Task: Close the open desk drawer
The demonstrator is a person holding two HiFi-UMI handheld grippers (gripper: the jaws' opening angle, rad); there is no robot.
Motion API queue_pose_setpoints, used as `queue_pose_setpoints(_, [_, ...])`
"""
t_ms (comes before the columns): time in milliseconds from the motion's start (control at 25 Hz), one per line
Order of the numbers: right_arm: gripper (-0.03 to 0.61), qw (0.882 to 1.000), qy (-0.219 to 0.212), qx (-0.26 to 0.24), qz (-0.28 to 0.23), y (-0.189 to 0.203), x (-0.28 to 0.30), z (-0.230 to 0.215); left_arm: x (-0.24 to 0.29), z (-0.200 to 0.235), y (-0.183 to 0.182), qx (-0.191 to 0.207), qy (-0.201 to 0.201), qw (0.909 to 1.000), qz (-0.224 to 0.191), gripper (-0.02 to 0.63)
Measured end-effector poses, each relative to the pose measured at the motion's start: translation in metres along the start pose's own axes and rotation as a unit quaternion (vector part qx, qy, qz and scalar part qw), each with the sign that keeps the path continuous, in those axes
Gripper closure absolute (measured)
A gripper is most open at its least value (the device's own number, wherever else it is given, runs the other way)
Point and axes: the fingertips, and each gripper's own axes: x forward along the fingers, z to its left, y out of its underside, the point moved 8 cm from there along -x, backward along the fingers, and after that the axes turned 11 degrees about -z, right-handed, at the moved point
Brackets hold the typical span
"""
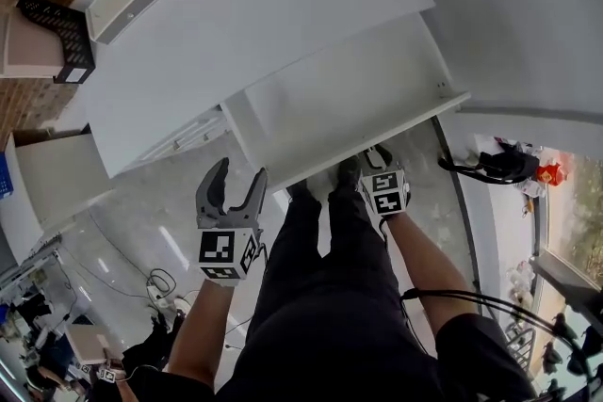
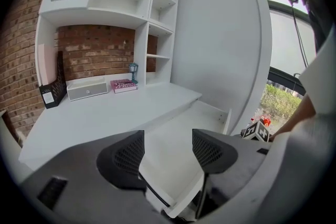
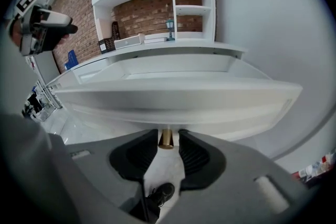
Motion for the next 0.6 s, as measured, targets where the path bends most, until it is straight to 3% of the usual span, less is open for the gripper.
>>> queue_pose_setpoints(320, [0.454, 1.0, 0.003, 0.01, 0.0, -0.021, 0.022, -0.002, -0.008, 0.008, 0.002, -0.011, -0.022, 0.9997, -0.002, 0.333])
queue_pose_setpoints(600, [0.44, 1.0, -0.008, -0.021, -0.004, -0.039, 0.044, -0.003, -0.011, 0.022, 0.003, -0.018, -0.048, 0.9987, -0.002, 0.333])
